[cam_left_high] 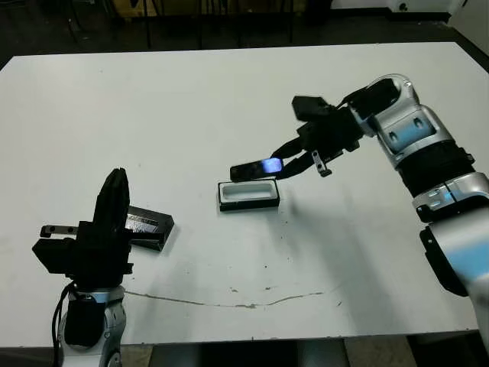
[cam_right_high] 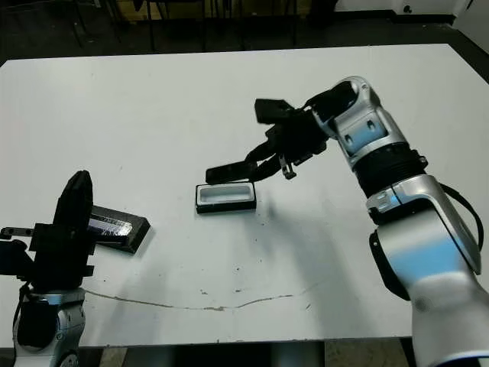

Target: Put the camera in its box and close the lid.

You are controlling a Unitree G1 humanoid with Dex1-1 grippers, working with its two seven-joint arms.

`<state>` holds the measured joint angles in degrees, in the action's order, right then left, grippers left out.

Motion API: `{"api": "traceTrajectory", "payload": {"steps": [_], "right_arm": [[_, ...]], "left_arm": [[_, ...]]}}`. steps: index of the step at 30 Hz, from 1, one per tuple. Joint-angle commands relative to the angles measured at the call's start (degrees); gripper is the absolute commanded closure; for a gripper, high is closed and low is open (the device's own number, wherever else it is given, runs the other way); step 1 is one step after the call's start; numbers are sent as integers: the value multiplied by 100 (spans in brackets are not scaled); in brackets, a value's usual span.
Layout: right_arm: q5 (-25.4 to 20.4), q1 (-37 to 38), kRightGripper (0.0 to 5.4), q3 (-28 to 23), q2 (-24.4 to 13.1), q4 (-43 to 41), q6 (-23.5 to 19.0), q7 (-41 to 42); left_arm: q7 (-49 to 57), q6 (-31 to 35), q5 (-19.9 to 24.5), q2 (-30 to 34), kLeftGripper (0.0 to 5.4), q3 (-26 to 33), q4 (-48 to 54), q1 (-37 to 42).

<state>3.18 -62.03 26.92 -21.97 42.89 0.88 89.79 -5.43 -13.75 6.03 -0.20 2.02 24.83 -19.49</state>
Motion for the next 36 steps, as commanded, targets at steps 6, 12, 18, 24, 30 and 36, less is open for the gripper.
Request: {"api": "traceTrajectory", "payload": {"steps": [6,12,18,24,30,36], "right_arm": [[104,-57,502,304,166,557,56,271],[370,-109,502,306,234,731,75,258],[588,-109,502,315,264,791,117,219],[711,-61,502,273,249,645,18,164],[692,-38,502,157,241,596,-211,76],[483,54,502,-119,245,462,-248,-20]], "left_arm": [[47,105,-85,39,540,-42,-14,-206],[44,44,-105,65,540,-24,-60,-206],[55,71,-87,41,540,-37,-23,-253],[26,39,-75,53,540,-51,-52,-269],[59,120,-50,7,540,-103,-19,-300],[63,94,-61,14,540,-135,-43,-314]]}}
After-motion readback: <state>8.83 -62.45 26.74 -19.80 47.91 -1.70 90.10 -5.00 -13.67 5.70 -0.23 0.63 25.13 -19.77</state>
